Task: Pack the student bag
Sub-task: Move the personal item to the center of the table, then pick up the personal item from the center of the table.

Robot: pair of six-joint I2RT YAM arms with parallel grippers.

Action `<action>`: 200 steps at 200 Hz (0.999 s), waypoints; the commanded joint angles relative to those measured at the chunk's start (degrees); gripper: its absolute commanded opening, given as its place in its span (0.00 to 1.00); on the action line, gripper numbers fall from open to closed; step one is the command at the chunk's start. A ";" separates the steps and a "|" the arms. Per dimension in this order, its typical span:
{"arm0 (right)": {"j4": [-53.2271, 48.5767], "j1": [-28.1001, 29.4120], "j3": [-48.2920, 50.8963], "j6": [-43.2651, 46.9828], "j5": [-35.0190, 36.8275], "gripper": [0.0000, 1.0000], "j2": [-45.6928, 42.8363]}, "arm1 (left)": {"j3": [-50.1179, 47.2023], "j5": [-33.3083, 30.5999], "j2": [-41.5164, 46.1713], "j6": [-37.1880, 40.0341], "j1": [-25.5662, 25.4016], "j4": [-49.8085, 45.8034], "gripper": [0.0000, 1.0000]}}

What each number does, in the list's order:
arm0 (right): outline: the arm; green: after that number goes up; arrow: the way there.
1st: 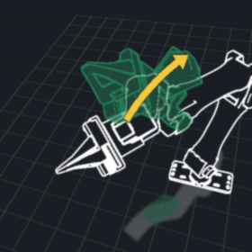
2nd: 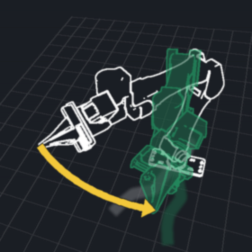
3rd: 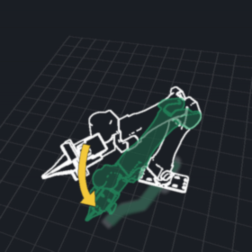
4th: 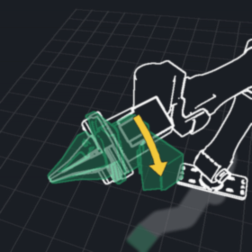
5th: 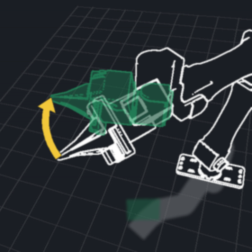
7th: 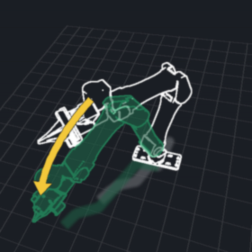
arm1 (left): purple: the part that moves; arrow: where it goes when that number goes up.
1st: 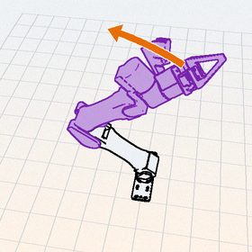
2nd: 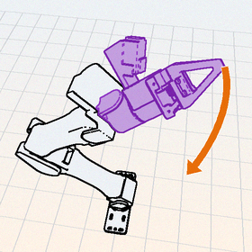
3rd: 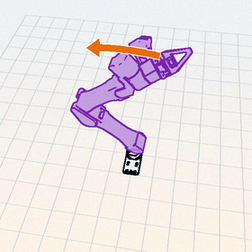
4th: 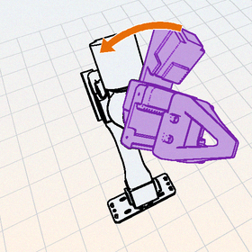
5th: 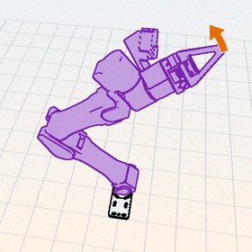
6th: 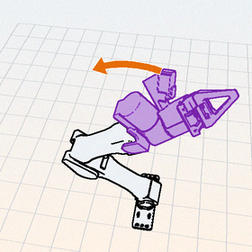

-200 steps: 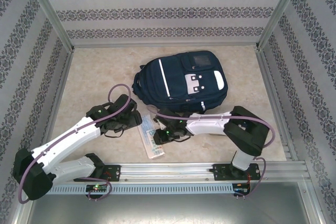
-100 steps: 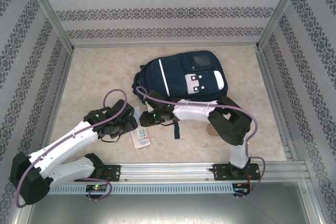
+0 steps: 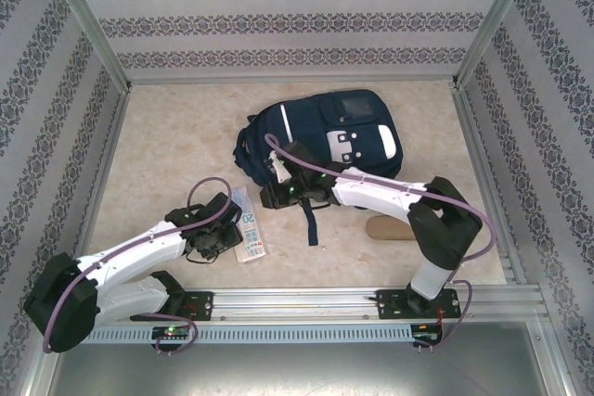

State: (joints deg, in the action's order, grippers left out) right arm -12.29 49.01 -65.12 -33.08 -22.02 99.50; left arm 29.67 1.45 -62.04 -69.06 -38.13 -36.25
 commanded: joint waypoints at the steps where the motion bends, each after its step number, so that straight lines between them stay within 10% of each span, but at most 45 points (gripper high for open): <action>1: 1.22 2.12 1.65 -0.45 -3.36 0.22 3.66 | -2.47 1.19 0.76 -2.88 0.34 6.47 0.52; 200: 4.85 5.87 1.61 -4.01 -4.11 0.09 13.60 | -13.55 5.20 13.24 -2.57 0.34 22.14 0.47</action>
State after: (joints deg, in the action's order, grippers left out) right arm -7.77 53.89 -63.55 -36.77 -25.63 111.59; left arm 18.09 2.57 -50.26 -71.66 -38.11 -25.65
